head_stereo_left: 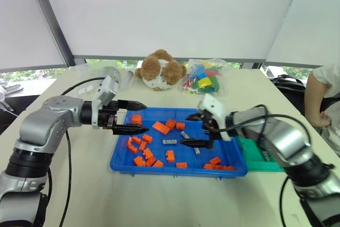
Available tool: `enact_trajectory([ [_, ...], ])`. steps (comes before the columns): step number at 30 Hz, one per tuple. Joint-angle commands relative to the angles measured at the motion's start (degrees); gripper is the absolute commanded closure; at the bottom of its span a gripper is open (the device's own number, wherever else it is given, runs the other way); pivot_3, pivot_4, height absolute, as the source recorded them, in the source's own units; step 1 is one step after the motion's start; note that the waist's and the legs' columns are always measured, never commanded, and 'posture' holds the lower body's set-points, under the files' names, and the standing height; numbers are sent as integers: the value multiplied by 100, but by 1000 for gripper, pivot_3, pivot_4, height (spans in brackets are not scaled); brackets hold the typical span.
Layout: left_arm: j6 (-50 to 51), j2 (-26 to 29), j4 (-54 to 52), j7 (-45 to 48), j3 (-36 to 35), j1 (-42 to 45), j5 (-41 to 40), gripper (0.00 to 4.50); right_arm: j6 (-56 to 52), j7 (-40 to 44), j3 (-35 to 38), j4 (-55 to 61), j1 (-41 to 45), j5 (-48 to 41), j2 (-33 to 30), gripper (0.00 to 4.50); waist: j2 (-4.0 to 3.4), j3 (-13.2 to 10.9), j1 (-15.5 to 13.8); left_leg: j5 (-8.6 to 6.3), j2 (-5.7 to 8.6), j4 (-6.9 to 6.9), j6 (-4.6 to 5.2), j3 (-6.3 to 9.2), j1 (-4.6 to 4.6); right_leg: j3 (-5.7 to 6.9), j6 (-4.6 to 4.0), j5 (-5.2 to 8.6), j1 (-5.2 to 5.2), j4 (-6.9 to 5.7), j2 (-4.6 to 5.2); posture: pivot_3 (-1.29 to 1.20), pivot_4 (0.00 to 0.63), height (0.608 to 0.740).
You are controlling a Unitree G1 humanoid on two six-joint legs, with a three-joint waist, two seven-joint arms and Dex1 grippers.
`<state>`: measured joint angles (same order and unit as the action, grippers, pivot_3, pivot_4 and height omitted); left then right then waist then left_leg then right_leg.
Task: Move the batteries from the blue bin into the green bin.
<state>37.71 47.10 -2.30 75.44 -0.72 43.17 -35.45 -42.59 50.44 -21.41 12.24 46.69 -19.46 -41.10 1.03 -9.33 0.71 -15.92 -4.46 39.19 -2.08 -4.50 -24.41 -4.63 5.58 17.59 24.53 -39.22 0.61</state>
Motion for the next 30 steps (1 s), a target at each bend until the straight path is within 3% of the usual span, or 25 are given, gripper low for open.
enact_trajectory([
  [1,-92,39,-72,6,-74,152,24,0,770,295,-333,-777,373,552,350,30,0,0,3,0,0,0,0,0,0,0,0,0,0,0,1,0,150,733],
  [10,-52,100,-261,-155,-178,35,-9,0,1761,748,-736,-3052,768,1365,1511,30,0,0,27,2,-1,0,-3,0,1,2,0,0,0,-3,1,0,150,733],
  [25,-154,80,-261,-220,-174,-27,14,0,2038,914,-778,-4823,1095,2284,2152,30,0,0,51,13,-1,-1,-22,0,4,3,0,0,0,-12,2,0,150,733],
  [28,-192,77,-260,-228,-166,-40,17,0,1915,958,-761,-4890,1106,2369,2192,798,0,0,60,13,-2,-2,-22,0,10,3,0,0,-1,-16,0,0,150,733],
  [30,-215,72,-255,-231,-163,-46,21,0,1859,1010,-750,-4841,1084,2396,2199,1743,0,0,58,12,-2,-2,-22,0,10,3,0,0,-2,-16,1,0,150,733],
])
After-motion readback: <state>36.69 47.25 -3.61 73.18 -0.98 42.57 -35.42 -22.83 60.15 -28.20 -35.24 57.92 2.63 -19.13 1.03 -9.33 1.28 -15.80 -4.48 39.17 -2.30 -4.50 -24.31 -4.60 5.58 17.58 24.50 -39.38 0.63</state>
